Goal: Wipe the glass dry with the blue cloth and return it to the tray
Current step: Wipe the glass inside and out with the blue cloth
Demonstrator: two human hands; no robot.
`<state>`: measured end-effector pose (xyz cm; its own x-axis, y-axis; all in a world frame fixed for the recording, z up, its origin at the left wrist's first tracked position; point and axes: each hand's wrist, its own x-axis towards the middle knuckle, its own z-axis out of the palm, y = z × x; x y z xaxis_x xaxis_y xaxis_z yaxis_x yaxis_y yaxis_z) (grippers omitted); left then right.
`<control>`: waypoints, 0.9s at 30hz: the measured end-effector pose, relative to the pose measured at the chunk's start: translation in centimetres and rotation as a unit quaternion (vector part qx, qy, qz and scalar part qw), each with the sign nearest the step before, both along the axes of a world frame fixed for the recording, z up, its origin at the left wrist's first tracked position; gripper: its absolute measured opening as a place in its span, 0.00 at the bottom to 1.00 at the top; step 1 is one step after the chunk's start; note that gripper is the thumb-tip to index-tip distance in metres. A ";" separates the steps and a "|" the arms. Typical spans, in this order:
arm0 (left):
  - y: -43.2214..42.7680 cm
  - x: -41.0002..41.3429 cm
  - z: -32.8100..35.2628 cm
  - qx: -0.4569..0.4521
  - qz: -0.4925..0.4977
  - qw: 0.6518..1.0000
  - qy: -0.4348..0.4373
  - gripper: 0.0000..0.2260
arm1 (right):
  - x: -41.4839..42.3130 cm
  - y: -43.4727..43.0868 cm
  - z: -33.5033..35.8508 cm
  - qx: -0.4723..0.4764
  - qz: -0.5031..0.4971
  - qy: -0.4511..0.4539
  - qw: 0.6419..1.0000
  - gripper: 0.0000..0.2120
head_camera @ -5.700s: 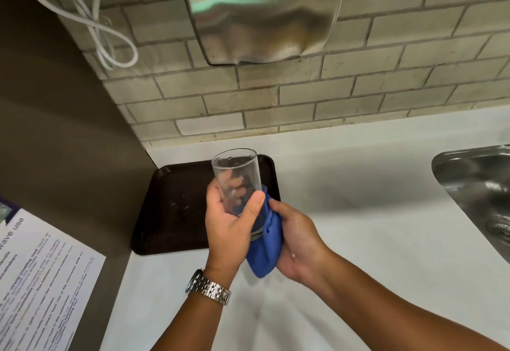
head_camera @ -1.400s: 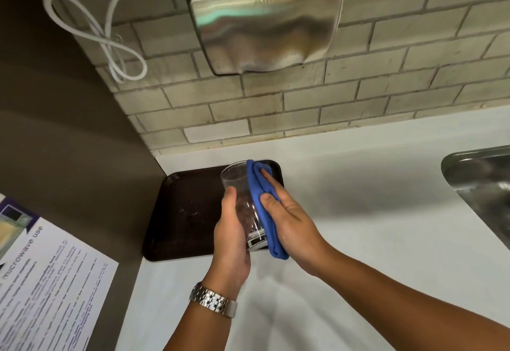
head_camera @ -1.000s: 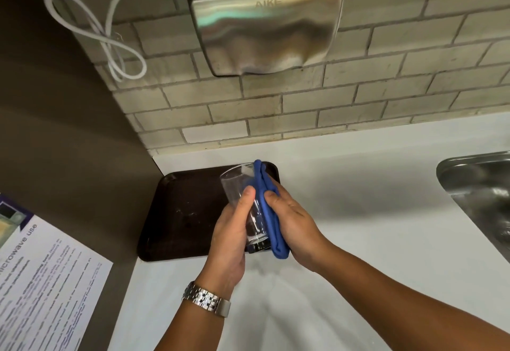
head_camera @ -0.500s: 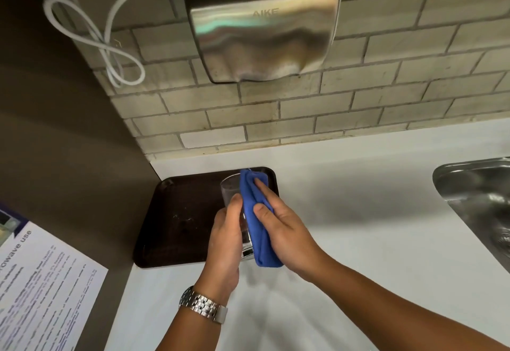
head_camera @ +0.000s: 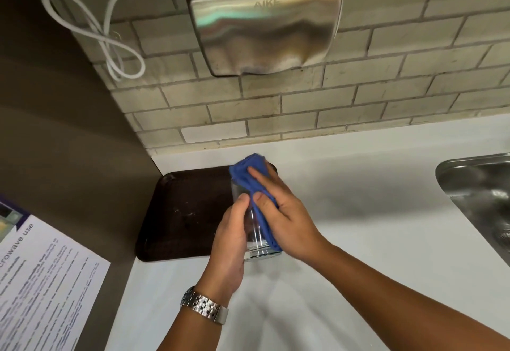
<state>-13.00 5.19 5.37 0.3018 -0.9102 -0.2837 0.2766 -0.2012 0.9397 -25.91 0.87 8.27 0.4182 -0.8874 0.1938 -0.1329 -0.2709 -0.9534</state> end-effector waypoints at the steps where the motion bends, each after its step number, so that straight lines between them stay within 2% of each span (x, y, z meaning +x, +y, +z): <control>1: 0.0 -0.2 0.2 0.003 0.011 1.000 0.007 0.22 | 0.1 -0.2 0.5 0.056 -0.013 -0.034 0.998 0.25; 3: 0.0 -0.4 0.5 0.002 0.038 0.999 0.008 0.24 | 0.3 0.0 0.9 0.153 -0.034 -0.084 0.984 0.22; 8: -0.6 0.0 1.1 -0.039 0.130 0.991 -0.001 0.22 | 0.6 3.2 -0.4 0.299 -0.037 -0.185 0.936 0.17; 11: -0.6 0.3 1.2 -0.089 0.138 0.985 -0.042 0.15 | 0.6 4.7 -0.9 0.427 -0.046 -0.265 0.863 0.16; 13: -0.3 0.0 1.4 -0.128 0.135 0.979 -0.086 0.14 | 0.4 4.6 -1.0 0.485 -0.031 -0.315 0.815 0.17; 15: 0.0 -0.5 1.4 -0.162 0.128 0.972 -0.112 0.15 | 0.4 4.1 -0.9 0.508 -0.019 -0.337 0.793 0.19; 18: 0.3 -1.1 1.1 -0.191 0.098 0.967 -0.140 0.13 | 0.0 3.1 -0.5 0.523 -0.011 -0.335 0.784 0.19; 22: 0.7 -1.4 0.5 -0.214 0.089 0.954 -0.192 0.24 | -0.4 2.3 0.0 0.542 0.002 -0.316 0.779 0.14; 27: 0.7 -0.1 0.5 -0.213 0.110 0.944 -0.228 0.15 | -0.7 2.6 0.0 0.534 -0.042 -0.248 0.807 0.16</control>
<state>-13.06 5.88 5.89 0.4992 -0.8137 0.2977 -0.1841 0.2362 0.9541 -26.58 3.42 8.29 0.4545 -0.6806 -0.5746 0.3622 0.7305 -0.5789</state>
